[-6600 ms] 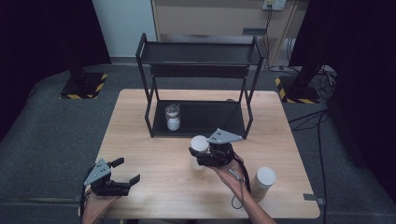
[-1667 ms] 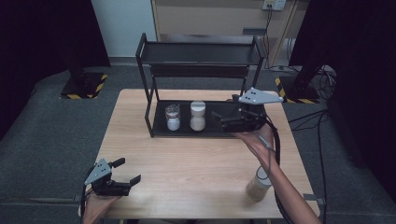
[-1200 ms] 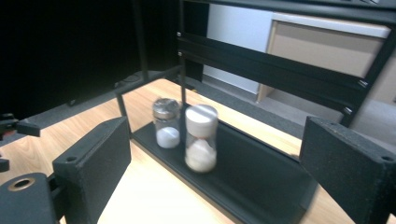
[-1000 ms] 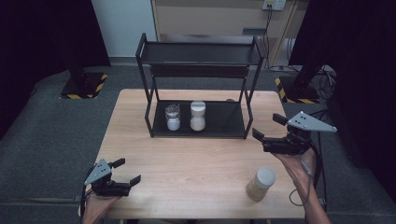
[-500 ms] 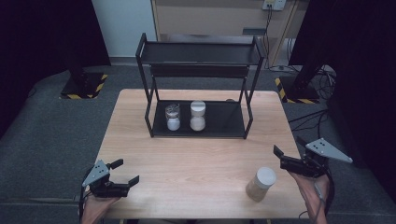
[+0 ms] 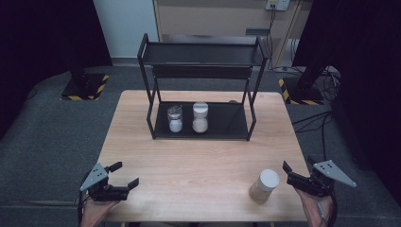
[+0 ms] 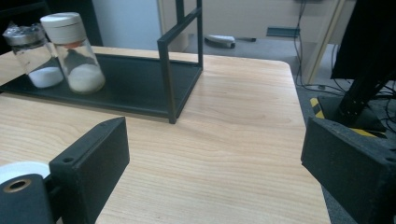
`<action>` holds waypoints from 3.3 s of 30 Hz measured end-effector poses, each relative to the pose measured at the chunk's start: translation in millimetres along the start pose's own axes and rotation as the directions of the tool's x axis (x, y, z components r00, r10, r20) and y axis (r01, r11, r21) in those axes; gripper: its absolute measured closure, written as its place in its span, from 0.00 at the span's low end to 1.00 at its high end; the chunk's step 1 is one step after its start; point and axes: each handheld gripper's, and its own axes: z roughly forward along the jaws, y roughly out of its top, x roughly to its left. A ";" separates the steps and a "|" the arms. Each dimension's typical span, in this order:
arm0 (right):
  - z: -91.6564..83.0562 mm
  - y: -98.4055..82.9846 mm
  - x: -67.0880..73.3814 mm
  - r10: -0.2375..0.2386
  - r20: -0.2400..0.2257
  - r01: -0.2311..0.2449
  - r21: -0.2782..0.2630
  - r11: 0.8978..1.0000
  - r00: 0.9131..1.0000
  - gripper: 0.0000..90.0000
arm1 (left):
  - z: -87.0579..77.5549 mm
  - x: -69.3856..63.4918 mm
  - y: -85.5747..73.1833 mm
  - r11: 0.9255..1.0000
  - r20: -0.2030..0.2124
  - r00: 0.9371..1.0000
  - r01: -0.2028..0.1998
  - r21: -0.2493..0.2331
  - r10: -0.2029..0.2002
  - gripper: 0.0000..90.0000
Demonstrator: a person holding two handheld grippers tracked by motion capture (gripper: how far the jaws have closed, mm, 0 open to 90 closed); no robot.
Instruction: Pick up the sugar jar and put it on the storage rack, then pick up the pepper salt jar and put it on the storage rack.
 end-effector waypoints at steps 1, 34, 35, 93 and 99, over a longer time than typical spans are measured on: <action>-0.3 -2.4 1.1 0.002 0.006 -0.002 0.001 1.000 1.000 0.09 | 0.0 0.1 0.0 1.000 0.000 1.000 -0.001 0.001 0.001 0.02; 2.0 -32.4 -3.9 0.016 0.009 -0.016 0.028 0.999 1.000 0.08 | -1.9 6.4 -4.8 1.000 0.026 1.000 0.012 -0.028 -0.011 0.02; 1.8 -32.7 -4.1 0.014 0.008 -0.014 0.025 1.000 1.000 0.08 | -1.9 6.1 -4.5 1.000 0.026 1.000 0.010 -0.026 -0.009 0.02; -19.1 51.8 -19.7 -0.009 -0.293 0.012 0.010 1.000 0.956 0.09 | 0.0 5.6 -3.3 1.000 0.026 1.000 0.012 -0.012 -0.012 0.02; -22.7 53.3 -13.3 -0.024 -0.337 0.032 0.021 0.999 0.941 0.10 | -0.1 5.1 -3.1 1.000 0.025 1.000 0.010 -0.011 -0.010 0.02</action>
